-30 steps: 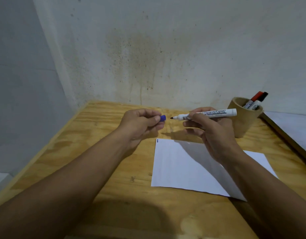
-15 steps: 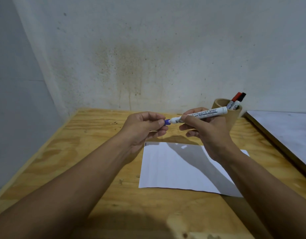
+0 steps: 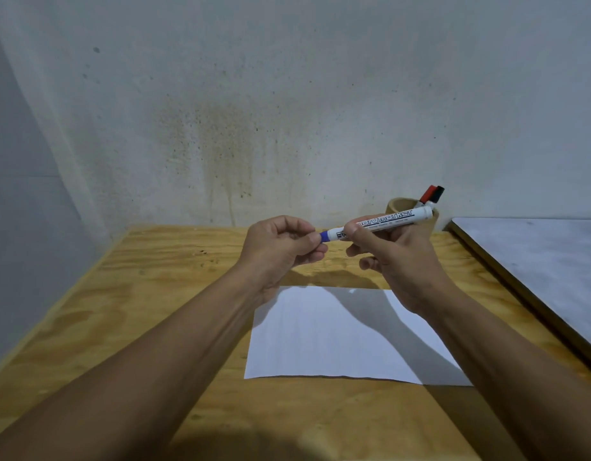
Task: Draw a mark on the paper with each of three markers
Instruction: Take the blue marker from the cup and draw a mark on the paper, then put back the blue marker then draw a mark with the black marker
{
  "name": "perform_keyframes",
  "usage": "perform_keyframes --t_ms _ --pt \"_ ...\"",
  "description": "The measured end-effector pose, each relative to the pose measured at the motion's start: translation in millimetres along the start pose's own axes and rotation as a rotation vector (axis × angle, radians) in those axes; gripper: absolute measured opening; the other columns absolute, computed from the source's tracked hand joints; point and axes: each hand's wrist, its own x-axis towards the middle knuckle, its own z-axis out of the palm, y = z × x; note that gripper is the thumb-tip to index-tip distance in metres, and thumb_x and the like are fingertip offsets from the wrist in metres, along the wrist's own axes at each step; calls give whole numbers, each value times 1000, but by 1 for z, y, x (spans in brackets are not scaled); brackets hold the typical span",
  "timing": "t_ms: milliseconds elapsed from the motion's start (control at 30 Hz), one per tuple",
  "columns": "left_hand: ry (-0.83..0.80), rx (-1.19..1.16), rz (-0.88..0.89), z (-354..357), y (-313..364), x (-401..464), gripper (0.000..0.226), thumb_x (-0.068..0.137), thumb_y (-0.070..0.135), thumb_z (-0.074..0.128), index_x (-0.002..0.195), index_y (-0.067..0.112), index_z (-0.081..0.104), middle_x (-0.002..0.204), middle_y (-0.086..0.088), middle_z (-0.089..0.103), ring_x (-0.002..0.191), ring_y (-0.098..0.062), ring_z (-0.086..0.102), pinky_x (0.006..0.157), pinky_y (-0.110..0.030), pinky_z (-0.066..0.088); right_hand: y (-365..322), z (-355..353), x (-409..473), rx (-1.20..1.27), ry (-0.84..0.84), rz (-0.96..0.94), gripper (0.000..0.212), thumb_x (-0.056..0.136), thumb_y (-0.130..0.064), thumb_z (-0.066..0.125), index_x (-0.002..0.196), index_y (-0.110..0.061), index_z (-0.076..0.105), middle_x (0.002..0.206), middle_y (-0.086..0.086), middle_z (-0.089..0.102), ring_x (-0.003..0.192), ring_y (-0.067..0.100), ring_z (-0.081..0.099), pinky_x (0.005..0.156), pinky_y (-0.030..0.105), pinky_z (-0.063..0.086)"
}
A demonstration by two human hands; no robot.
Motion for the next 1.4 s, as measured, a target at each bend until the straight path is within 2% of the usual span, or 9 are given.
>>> perform_keyframes --t_ms 200,300,467,633,767,867,1100,1200,1400 --pt "-25 488 159 35 -11 14 21 77 13 74 98 13 67 98 0 68 82 -15 66 74 -30 55 -21 -32 23 -52 117 44 24 101 -21 49 97 1 59 84 8 68 70 11 66 62 31 53" --pt "-91 739 270 54 -18 25 29 79 19 71 107 19 66 113 4 66 104 -16 61 89 -34 52 -44 -62 38 -441 216 5 24 103 -30 40 97 -10 53 80 8 61 78 28 69 69 47 60" --pt "-247 1041 383 80 -20 44 55 83 19 64 136 21 47 145 2 46 134 -17 40 110 -37 36 -68 -105 60 -1069 198 -10 37 99 -37 48 115 -11 69 74 6 60 58 19 50 52 32 42" --pt "-384 1236 457 94 -18 53 65 83 19 63 142 17 36 154 3 32 138 -22 34 110 -36 33 -74 -116 73 -1370 40 85 32 97 -6 45 111 -5 74 101 16 70 77 25 55 63 32 44" --pt "-393 1288 449 96 -24 57 66 83 19 63 143 18 35 155 1 31 138 -24 34 110 -38 34 -72 -116 82 -1260 78 -8 20 87 -9 67 106 -7 73 106 14 68 81 22 59 63 28 50" --pt "-371 1265 444 95 -29 59 68 83 17 63 144 18 34 157 4 28 140 -22 33 112 -36 31 -63 -112 89 -1092 138 3 33 75 -17 81 103 -11 64 99 11 62 77 22 63 62 31 56" --pt "-357 1212 434 91 -35 61 71 82 9 65 145 22 34 157 9 27 140 -21 34 110 -40 37 -33 -103 101 -1098 250 133 60 71 -35 81 116 -7 53 101 11 57 89 25 59 81 43 57" --pt "-373 1190 439 88 -37 64 72 81 7 65 145 21 34 157 9 26 140 -19 34 110 -40 37 -25 -103 106 -1007 286 202 46 70 -29 72 104 2 67 89 15 70 73 24 64 66 35 54" --pt "-380 1152 436 86 -40 69 73 81 6 65 145 23 34 157 11 25 141 -16 32 112 -38 34 -21 -102 110 -902 358 292 23 72 -23 65 81 -2 68 63 5 55 52 17 48 48 24 36"
